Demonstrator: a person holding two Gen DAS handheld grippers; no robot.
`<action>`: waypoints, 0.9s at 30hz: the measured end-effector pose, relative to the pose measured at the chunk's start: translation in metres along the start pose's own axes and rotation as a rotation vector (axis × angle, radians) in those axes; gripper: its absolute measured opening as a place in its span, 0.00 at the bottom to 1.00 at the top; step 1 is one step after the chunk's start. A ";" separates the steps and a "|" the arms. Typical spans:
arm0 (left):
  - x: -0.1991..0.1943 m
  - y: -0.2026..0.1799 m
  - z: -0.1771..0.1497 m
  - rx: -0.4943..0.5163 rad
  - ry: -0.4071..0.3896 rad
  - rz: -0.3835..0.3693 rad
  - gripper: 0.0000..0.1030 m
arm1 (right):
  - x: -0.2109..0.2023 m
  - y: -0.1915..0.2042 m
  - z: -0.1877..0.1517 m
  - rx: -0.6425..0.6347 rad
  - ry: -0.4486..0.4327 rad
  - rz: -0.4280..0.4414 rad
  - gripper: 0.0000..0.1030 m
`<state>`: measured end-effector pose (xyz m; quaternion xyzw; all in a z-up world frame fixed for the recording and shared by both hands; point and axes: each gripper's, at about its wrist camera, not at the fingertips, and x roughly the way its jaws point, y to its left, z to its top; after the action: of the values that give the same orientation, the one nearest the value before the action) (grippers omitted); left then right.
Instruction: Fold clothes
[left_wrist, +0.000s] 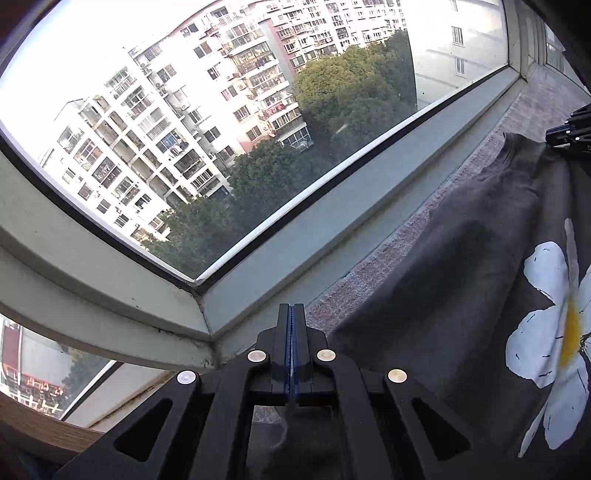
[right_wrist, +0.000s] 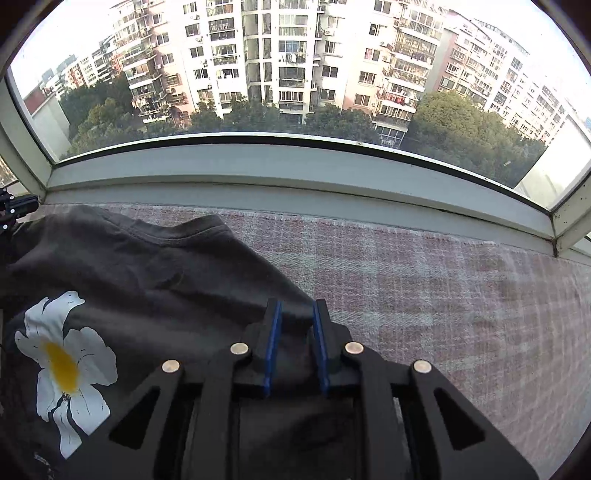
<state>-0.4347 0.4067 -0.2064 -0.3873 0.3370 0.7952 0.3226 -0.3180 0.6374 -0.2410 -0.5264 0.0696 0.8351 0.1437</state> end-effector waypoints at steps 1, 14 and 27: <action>0.000 -0.005 0.000 0.016 0.000 -0.029 0.05 | 0.000 0.004 0.000 -0.015 0.007 -0.004 0.35; 0.012 -0.040 0.021 0.149 0.110 -0.249 0.29 | 0.011 0.010 -0.013 -0.037 0.123 0.050 0.37; -0.042 -0.028 0.025 0.073 -0.063 -0.060 0.02 | -0.030 0.036 -0.016 -0.023 -0.040 0.028 0.04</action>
<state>-0.4026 0.4321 -0.1676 -0.3601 0.3439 0.7840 0.3707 -0.3038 0.5942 -0.2224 -0.5101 0.0644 0.8483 0.1270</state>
